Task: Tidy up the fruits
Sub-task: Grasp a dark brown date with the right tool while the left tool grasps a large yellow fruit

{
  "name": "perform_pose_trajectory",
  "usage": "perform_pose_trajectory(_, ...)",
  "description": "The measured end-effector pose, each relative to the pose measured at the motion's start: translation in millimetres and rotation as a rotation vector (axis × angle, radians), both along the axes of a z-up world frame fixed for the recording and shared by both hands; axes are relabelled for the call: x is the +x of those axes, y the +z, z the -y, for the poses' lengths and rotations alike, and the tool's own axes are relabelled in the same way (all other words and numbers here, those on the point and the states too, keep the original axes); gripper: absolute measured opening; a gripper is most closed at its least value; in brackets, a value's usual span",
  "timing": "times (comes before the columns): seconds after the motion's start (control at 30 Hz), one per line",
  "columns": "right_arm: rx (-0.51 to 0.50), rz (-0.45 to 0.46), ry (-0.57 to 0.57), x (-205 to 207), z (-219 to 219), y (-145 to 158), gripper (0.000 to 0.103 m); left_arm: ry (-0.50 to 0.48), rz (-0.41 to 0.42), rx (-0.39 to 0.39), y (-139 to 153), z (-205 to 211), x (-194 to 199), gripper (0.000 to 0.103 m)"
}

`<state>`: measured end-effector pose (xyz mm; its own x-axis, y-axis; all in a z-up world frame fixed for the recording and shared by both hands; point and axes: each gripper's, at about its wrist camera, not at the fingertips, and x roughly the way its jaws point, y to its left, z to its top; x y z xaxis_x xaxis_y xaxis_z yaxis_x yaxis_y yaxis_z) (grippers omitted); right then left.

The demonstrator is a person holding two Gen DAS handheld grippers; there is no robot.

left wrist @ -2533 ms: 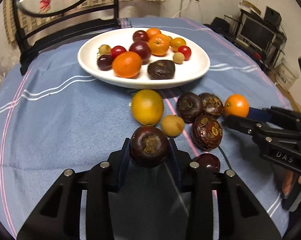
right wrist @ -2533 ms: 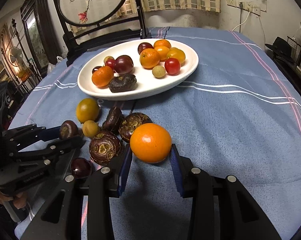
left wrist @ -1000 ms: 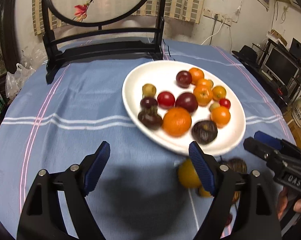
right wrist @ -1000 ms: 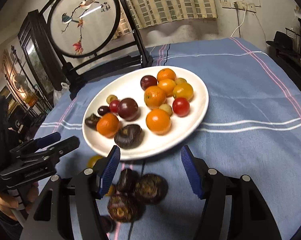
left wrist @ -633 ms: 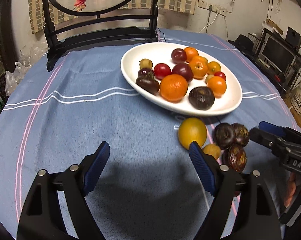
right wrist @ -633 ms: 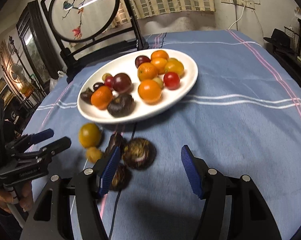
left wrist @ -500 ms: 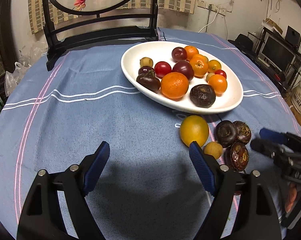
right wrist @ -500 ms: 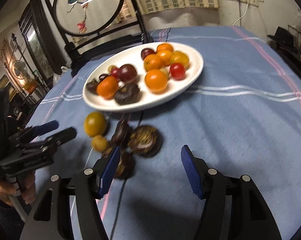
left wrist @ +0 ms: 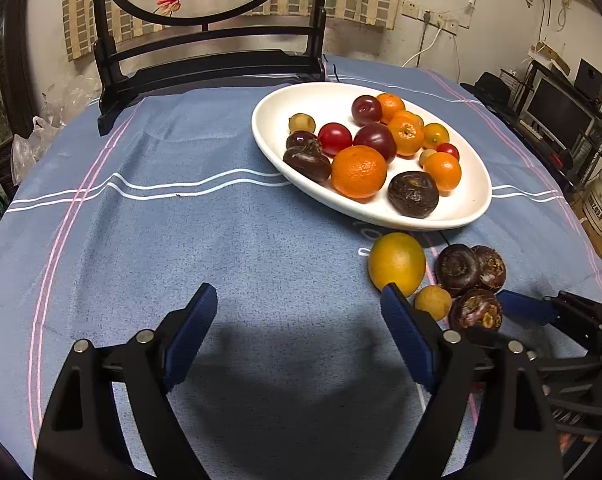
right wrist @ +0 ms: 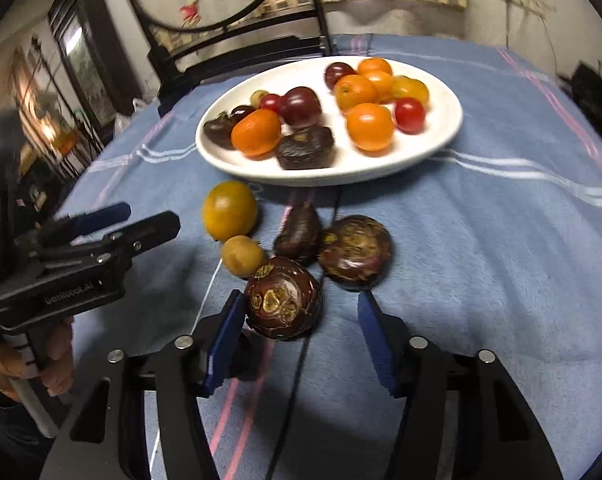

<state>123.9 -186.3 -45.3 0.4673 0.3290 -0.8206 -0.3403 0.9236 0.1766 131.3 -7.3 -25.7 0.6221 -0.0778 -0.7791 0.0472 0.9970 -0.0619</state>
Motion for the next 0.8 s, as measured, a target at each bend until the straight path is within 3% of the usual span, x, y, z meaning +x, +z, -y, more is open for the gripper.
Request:
perform_pose_trajectory(0.07,-0.005,0.001,0.036,-1.6,-11.1,1.4,0.034,-0.003,0.002,0.001,0.5,0.5,-0.4,0.082)
perform_pose_trajectory(0.17,-0.03,0.02,0.054,-3.9,-17.6,1.2,0.03,-0.007,0.002,0.008,-0.1,1.9,-0.5,0.082)
perform_pose_trajectory(0.43,0.08,0.038,-0.014,-5.3,17.2,13.9,0.024,-0.02,-0.012,0.02,-5.8,7.7,0.2,0.082)
perform_pose_trajectory(0.8,0.061,-0.015,-0.011,-3.4,24.1,-0.3,0.026,-0.044,-0.04,-0.067,-7.2,14.6,4.8,0.082)
